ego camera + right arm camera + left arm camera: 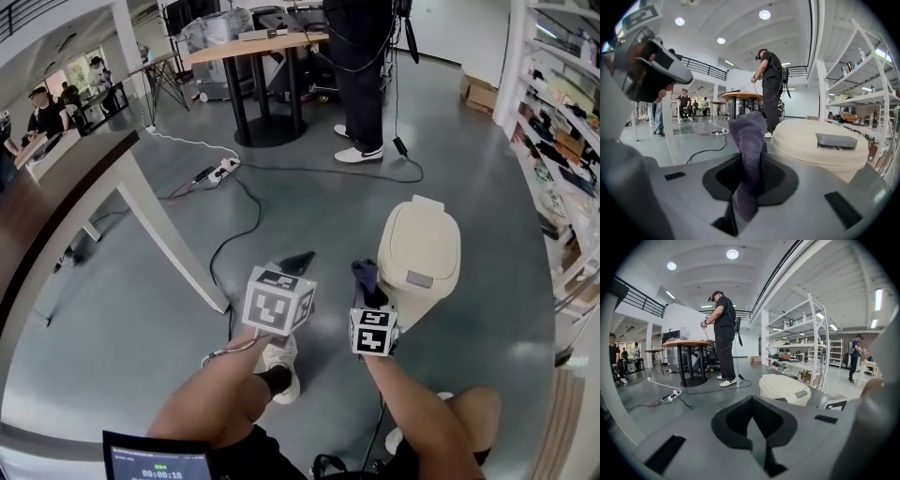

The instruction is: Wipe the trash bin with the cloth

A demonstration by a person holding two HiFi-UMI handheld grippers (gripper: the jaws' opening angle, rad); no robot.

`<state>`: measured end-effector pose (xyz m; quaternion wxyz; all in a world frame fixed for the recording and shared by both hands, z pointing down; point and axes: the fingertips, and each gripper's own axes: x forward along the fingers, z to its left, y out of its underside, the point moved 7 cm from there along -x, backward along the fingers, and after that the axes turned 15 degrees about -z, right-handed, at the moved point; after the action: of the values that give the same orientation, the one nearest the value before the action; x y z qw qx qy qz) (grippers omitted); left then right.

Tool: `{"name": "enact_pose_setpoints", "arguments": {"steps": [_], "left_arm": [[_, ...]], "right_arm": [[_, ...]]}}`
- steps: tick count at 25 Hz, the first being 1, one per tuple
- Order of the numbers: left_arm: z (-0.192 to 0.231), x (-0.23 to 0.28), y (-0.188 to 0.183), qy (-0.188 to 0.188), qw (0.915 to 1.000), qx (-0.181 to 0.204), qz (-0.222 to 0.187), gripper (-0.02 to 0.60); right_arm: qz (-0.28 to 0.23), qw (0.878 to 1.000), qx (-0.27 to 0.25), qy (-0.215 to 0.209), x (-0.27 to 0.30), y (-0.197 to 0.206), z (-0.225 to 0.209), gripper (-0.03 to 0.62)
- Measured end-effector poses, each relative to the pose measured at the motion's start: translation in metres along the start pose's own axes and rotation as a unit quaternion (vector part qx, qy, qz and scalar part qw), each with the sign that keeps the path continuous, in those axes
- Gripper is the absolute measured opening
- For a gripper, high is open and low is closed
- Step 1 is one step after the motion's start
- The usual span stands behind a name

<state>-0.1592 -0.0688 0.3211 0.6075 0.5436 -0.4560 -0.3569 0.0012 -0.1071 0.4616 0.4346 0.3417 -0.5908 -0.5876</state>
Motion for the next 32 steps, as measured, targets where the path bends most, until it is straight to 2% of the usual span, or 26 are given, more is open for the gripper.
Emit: {"name": "enact_pose_setpoints", "arguments": {"steps": [3, 9, 17, 22, 28, 32], "left_arm": [[0.009, 0.002, 0.0, -0.02, 0.9996, -0.017, -0.006, -0.002], [0.008, 0.005, -0.006, -0.019, 0.9995, -0.02, -0.017, -0.002], [0.0, 0.009, -0.007, -0.009, 0.9997, -0.016, -0.016, -0.002], [-0.011, 0.017, -0.009, 0.007, 0.9997, -0.014, -0.017, -0.003], [-0.031, 0.028, -0.008, 0.033, 0.9994, 0.003, -0.01, -0.003], [-0.035, 0.029, -0.003, 0.035, 0.9993, 0.011, 0.002, -0.002]], "right_arm": [[0.007, 1.0, 0.02, 0.012, 0.009, 0.008, -0.005, 0.075], [0.025, 0.998, 0.044, 0.041, 0.01, 0.019, -0.014, 0.075], [0.037, 0.998, 0.021, 0.046, -0.009, 0.027, -0.034, 0.075], [0.035, 0.999, -0.003, 0.027, -0.015, 0.022, -0.048, 0.075], [0.037, 0.999, -0.014, 0.028, -0.033, 0.025, -0.068, 0.075], [0.037, 0.998, -0.041, 0.027, -0.049, 0.028, -0.082, 0.075]]}}
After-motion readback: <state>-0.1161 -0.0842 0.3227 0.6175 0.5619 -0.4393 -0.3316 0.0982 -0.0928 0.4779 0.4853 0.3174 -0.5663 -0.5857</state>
